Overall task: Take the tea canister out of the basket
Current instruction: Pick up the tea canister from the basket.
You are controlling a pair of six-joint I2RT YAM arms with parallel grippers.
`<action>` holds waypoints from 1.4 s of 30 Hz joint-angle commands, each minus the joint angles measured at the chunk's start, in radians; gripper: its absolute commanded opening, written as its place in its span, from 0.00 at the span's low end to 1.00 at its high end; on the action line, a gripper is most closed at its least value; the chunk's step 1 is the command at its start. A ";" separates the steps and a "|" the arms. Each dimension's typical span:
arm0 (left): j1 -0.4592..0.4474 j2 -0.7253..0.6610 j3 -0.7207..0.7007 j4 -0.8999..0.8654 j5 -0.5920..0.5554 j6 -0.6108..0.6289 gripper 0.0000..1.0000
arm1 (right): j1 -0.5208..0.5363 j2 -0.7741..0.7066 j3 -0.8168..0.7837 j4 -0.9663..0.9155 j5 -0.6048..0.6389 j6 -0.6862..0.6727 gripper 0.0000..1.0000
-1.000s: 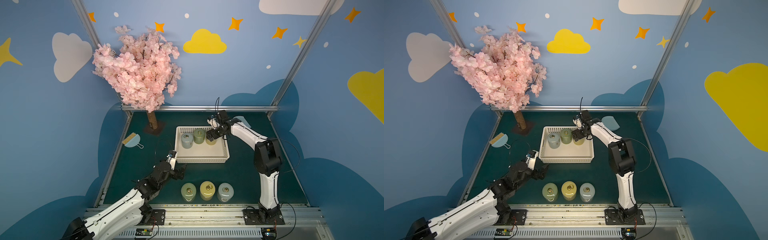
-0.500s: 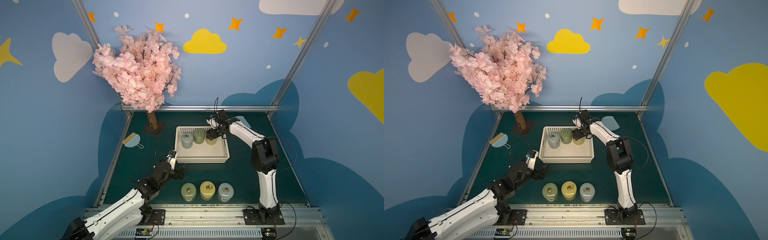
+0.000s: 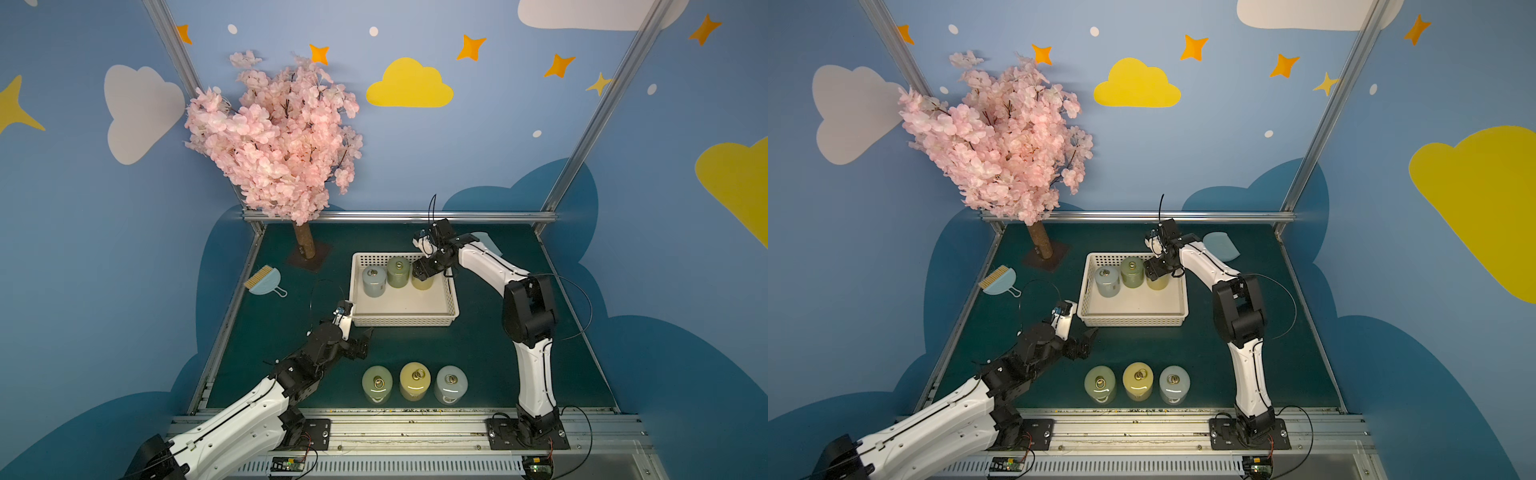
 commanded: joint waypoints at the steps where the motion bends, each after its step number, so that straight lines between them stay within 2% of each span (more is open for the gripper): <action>1: 0.005 -0.007 -0.013 0.014 -0.011 0.006 1.00 | -0.002 -0.035 0.031 -0.042 -0.024 0.011 0.49; 29: 0.005 -0.179 0.011 -0.125 0.050 -0.083 1.00 | 0.045 -0.283 -0.077 -0.054 0.031 0.023 0.48; 42: 0.005 -0.189 0.056 -0.202 0.076 -0.134 1.00 | 0.098 -0.436 -0.193 -0.056 0.084 0.043 0.48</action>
